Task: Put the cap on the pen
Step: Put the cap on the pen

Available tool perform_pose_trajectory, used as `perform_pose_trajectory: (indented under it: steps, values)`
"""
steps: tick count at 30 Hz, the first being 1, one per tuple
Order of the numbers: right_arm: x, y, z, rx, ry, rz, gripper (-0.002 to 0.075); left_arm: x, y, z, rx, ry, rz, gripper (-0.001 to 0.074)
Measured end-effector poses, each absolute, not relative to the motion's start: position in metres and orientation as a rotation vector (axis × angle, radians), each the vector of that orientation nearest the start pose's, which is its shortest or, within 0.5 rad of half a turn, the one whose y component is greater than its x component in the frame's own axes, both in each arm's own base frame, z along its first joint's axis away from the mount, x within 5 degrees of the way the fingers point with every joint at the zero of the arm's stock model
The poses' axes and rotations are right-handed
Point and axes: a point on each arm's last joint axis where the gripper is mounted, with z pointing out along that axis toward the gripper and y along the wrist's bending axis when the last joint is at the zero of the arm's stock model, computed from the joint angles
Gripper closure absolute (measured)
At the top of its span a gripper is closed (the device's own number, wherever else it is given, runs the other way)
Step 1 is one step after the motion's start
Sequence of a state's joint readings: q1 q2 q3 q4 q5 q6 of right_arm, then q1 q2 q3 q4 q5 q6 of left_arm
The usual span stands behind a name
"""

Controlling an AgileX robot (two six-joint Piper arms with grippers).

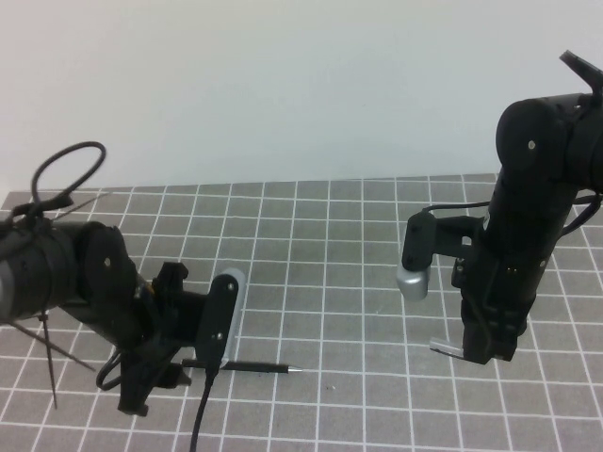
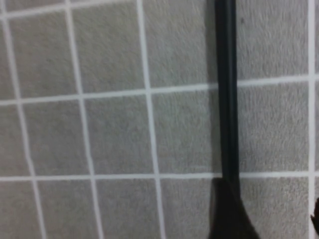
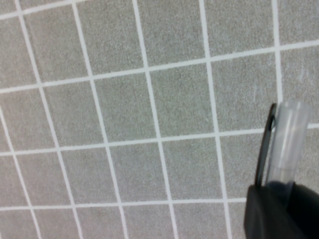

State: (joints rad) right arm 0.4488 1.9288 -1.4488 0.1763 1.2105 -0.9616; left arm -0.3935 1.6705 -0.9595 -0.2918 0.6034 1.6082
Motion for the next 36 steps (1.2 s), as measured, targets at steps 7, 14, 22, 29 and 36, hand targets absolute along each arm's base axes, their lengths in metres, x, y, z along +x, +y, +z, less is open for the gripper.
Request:
perform_pose_trajectory:
  steps: [7, 14, 22, 29, 36]
  values:
    - [0.329, 0.175, 0.209, -1.929, 2.451, 0.263, 0.0669, 0.294, -0.136, 0.170, -2.751, -2.208, -0.092, 0.0402]
    - [0.329, 0.175, 0.209, -1.929, 2.451, 0.263, 0.0669, 0.296, -0.136, 0.165, -2.729, -2.233, -0.095, 0.0402]
    - [0.329, 0.175, 0.209, -1.928, 2.452, 0.263, 0.0669, 0.297, -0.136, 0.158, -2.678, -2.254, -0.070, 0.0402]
    - [0.329, 0.176, 0.209, -1.920, 2.453, 0.278, 0.0669, 0.291, -0.135, 0.157, -2.633, -2.218, 0.015, 0.0403]
    - [0.329, 0.177, 0.209, -1.916, 2.454, 0.287, 0.0669, 0.287, -0.135, 0.160, -2.608, -2.219, 0.069, 0.0403]
